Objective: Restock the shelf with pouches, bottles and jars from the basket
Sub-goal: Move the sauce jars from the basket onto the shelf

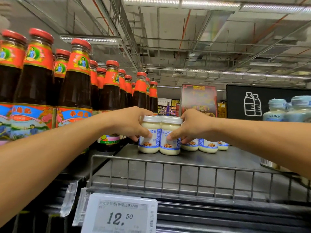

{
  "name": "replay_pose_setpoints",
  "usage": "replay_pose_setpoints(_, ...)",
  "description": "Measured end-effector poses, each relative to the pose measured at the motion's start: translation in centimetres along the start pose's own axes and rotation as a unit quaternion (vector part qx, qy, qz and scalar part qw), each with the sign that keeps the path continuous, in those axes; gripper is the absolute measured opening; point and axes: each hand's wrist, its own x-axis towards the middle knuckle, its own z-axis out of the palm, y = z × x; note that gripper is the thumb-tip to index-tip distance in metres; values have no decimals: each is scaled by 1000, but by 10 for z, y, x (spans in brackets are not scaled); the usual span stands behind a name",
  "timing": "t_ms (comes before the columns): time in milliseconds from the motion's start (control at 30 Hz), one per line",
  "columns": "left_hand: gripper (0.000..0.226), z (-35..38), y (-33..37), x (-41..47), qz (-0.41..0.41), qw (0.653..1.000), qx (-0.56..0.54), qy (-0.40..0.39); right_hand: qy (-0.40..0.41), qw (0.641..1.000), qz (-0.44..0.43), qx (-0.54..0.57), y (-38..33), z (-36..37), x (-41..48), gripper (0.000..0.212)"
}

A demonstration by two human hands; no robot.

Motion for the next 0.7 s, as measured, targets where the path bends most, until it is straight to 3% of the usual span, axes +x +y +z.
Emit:
replay_pose_setpoints(400, 42, 8, -12, 1, -48, 994, -94, 41, 14, 1000, -4, -5, 5, 2, -2, 52)
replay_pose_setpoints(500, 43, 10, -10, -3, -50, 993, -103, 40, 9, 1000, 3, -1, 5, 0, -4, 61)
replay_pose_setpoints(600, 51, 8, -7, -6, -61, 994, -77, 48, 8, 1000, 2, 4, 5, -3, -7, 76)
replay_pose_setpoints(700, 83, 0, -1, -7, -75, 993, 20, 91, 16, 1000, -6, -13, 5, -9, -12, 89)
